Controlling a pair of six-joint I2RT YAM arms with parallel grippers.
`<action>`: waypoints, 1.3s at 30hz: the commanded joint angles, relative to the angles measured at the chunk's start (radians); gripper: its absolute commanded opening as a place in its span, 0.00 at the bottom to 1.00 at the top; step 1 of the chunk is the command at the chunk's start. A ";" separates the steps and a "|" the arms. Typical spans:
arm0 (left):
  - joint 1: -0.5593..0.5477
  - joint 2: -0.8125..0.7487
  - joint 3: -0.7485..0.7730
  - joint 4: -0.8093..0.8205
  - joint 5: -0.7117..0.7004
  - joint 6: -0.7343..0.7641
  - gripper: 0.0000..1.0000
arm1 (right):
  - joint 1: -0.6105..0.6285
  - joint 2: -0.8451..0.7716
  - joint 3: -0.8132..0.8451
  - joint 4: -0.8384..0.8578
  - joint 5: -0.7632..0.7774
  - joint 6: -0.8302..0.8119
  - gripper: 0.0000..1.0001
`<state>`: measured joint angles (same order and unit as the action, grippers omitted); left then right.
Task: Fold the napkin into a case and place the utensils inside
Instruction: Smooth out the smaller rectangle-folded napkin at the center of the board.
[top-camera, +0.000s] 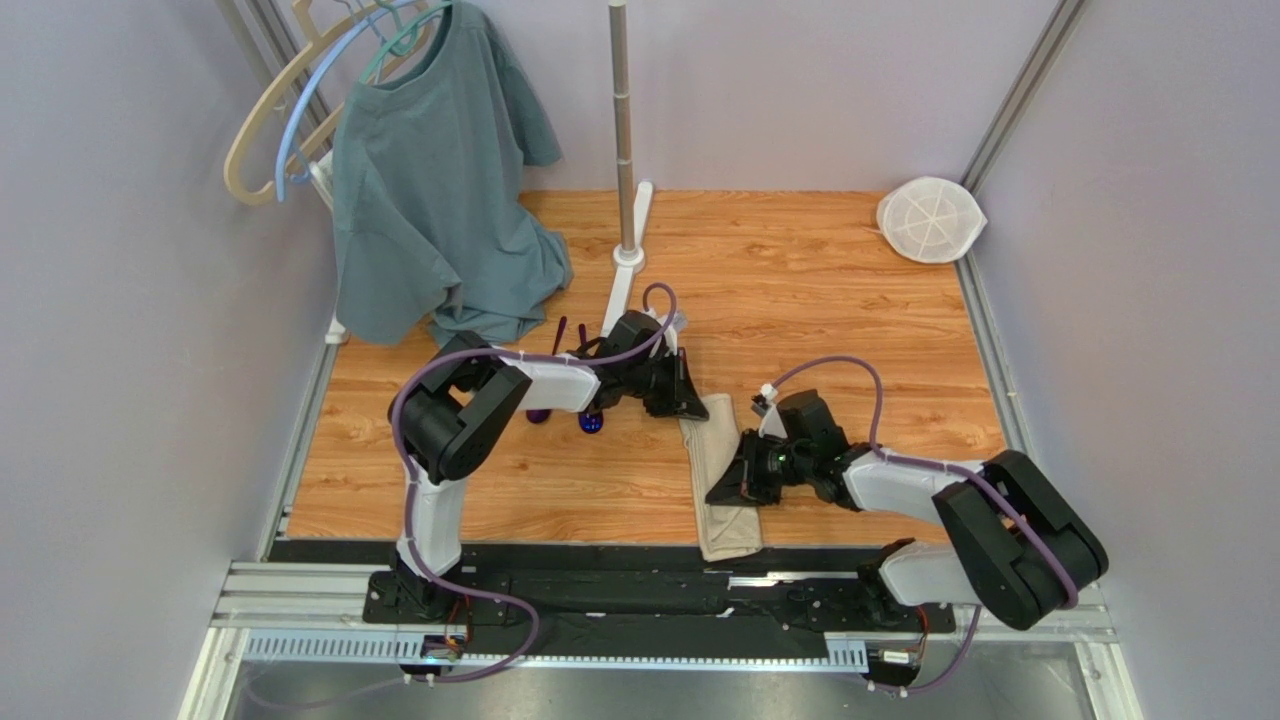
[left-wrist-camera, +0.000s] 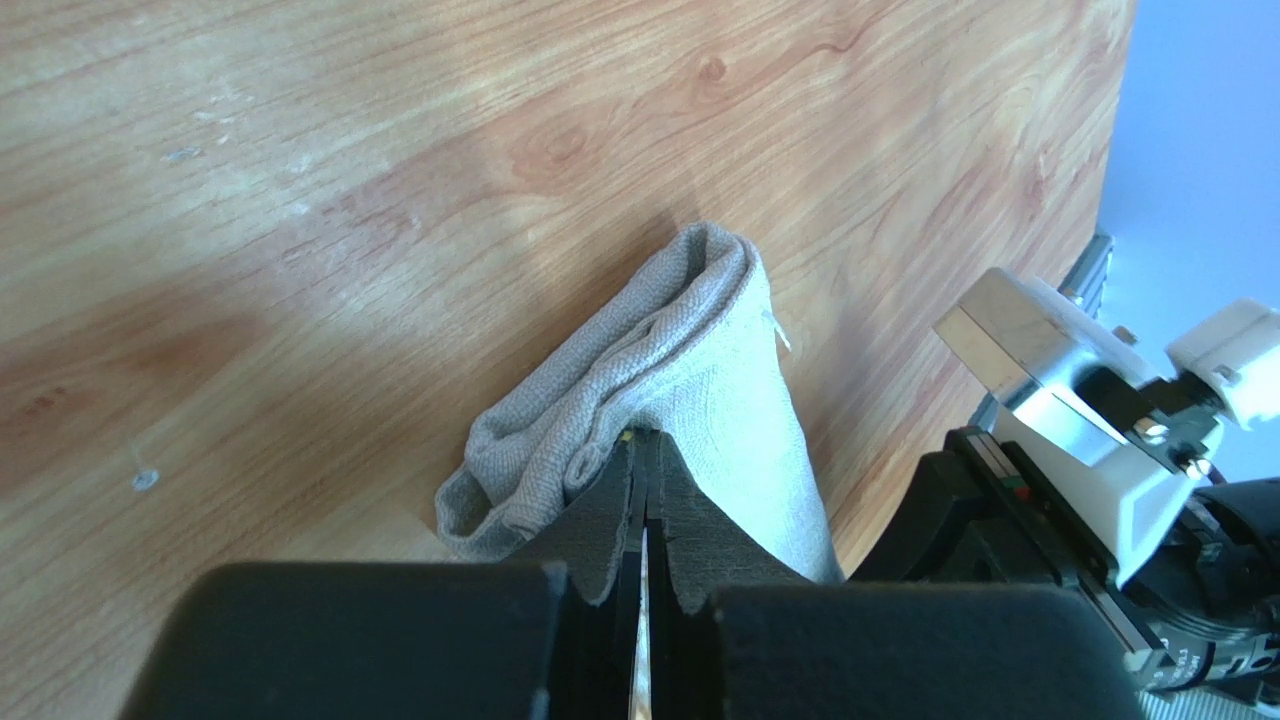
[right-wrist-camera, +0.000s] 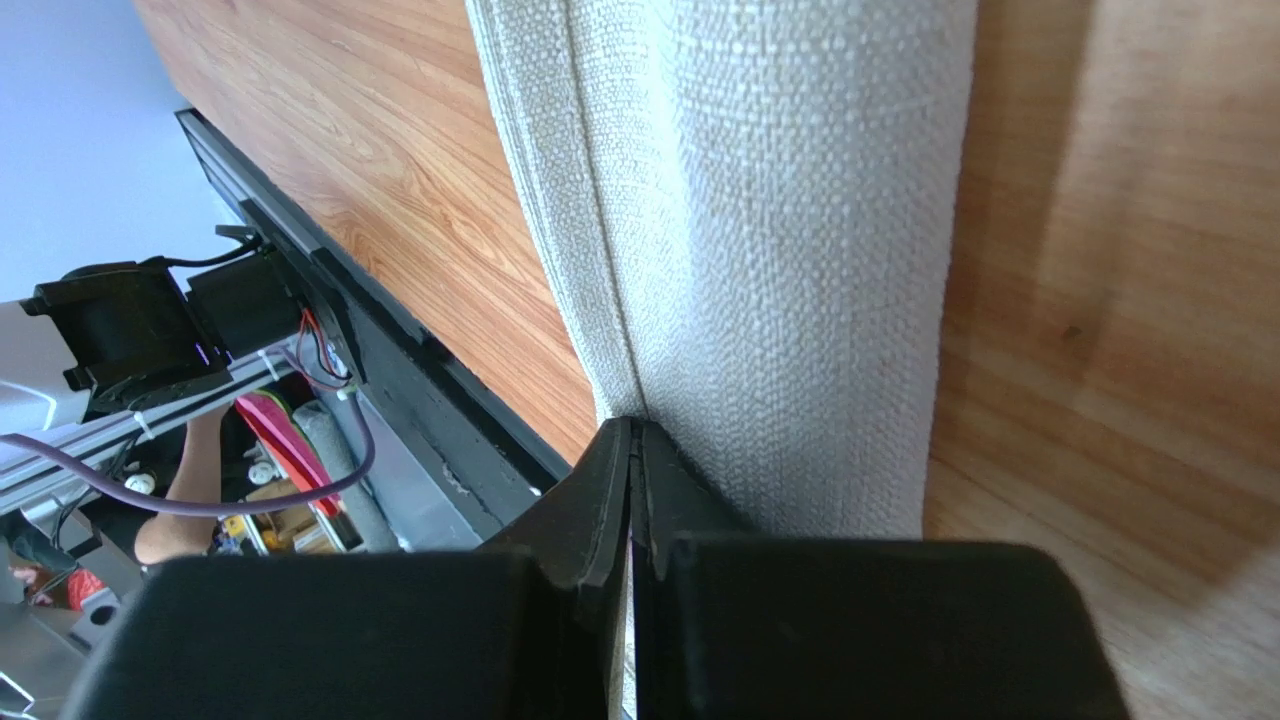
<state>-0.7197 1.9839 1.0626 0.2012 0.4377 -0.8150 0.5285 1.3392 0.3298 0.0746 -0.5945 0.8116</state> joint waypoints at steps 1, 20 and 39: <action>0.008 0.052 0.037 -0.014 -0.036 0.057 0.00 | 0.008 -0.066 -0.054 -0.030 0.045 -0.049 0.01; 0.057 0.127 0.175 -0.105 -0.008 -0.096 0.00 | -0.049 0.123 0.287 -0.123 -0.106 -0.178 0.01; 0.088 0.158 0.203 -0.069 0.033 -0.136 0.00 | -0.077 -0.167 0.054 -0.194 -0.037 -0.169 0.00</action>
<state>-0.6430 2.1170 1.2430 0.1474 0.4919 -0.9779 0.4873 1.2503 0.3771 -0.0158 -0.6834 0.6880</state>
